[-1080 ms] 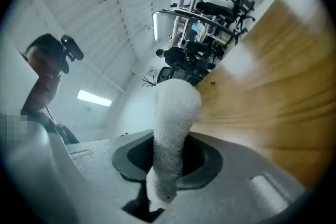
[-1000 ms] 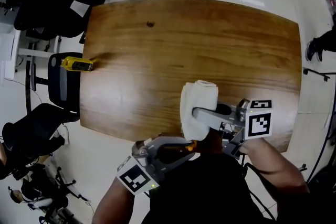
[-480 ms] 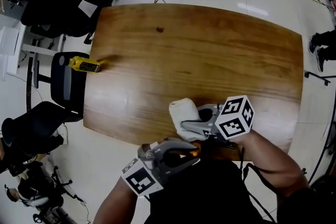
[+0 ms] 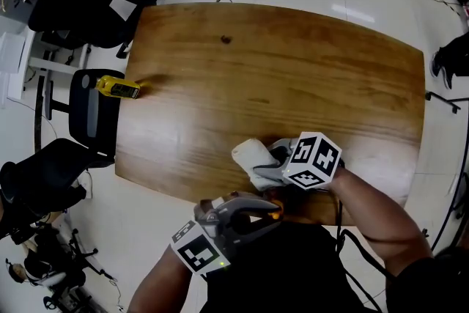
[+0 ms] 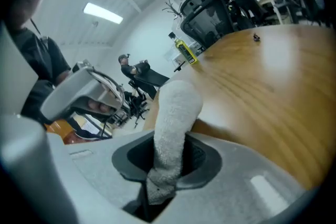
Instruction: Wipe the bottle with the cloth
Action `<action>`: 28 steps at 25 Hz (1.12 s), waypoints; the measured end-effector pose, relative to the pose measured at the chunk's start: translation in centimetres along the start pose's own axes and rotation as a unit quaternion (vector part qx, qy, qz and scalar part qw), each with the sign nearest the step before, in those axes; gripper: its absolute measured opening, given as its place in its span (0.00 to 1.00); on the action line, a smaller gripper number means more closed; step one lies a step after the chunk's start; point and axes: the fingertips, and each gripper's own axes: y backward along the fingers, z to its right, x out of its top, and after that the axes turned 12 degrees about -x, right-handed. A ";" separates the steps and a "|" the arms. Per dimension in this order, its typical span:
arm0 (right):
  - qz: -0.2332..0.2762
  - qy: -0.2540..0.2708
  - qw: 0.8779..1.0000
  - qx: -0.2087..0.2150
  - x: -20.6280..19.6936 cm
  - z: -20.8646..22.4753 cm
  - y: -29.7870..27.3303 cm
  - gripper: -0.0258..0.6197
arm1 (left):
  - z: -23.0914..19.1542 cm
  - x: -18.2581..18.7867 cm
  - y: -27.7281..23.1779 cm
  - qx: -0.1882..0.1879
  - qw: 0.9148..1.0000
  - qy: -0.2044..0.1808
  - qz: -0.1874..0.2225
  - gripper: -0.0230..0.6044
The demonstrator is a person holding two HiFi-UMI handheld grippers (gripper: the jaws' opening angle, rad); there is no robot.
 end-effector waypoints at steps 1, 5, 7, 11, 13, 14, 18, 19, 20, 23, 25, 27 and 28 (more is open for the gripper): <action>-0.010 0.026 0.999 -0.020 -0.2 0.2 -0.2 0.16 | 0.0 -0.1 0.0 0.000 1.000 -0.001 0.000 0.16; -0.034 0.119 0.988 -0.090 -0.8 0.7 -0.8 0.16 | -0.1 -0.2 0.0 0.001 1.000 -0.005 -0.001 0.16; -0.033 0.160 0.980 -0.114 -0.9 0.8 -0.9 0.16 | -0.1 -0.2 -0.1 0.000 1.000 -0.008 -0.002 0.16; -0.013 0.199 0.966 -0.164 -1.0 1.6 -0.4 0.16 | 0.1 -0.1 -0.1 -0.004 1.000 -0.010 -0.003 0.16; 0.012 0.154 0.968 -0.197 -0.8 2.9 0.9 0.16 | 0.1 -0.3 -0.1 -0.005 1.000 -0.007 0.000 0.16; 0.028 0.114 0.970 -0.212 -0.7 3.8 2.0 0.16 | 0.0 -0.5 -0.1 -0.004 1.000 -0.006 0.002 0.16; 0.101 0.004 0.962 -0.254 0.5 4.3 9.0 0.16 | -0.3 -1.0 -0.3 0.014 1.000 -0.015 0.010 0.17; 0.119 -0.006 0.958 -0.262 0.9 3.6 10.8 0.16 | -0.2 -1.0 -0.3 0.017 1.000 -0.017 0.011 0.18; 0.135 -0.012 0.953 -0.270 1.3 2.7 12.6 0.16 | -0.1 -1.0 -0.3 0.018 1.000 -0.021 0.011 0.21; 0.175 -0.023 0.938 -0.298 2.2 -0.4 17.2 0.16 | 0.2 -1.0 -0.6 0.020 0.999 -0.037 0.003 0.30; 0.191 -0.011 0.930 -0.314 2.8 -2.9 19.5 0.16 | 0.3 -1.0 -0.8 0.023 0.998 -0.050 -0.003 0.34; 0.187 0.034 0.925 -0.329 3.4 -5.6 20.4 0.16 | 0.0 -1.1 -0.9 0.030 0.998 -0.062 -0.007 0.34; 0.173 0.069 0.923 -0.336 3.7 -7.0 20.2 0.16 | -0.2 -1.1 -0.9 0.033 0.997 -0.067 -0.008 0.34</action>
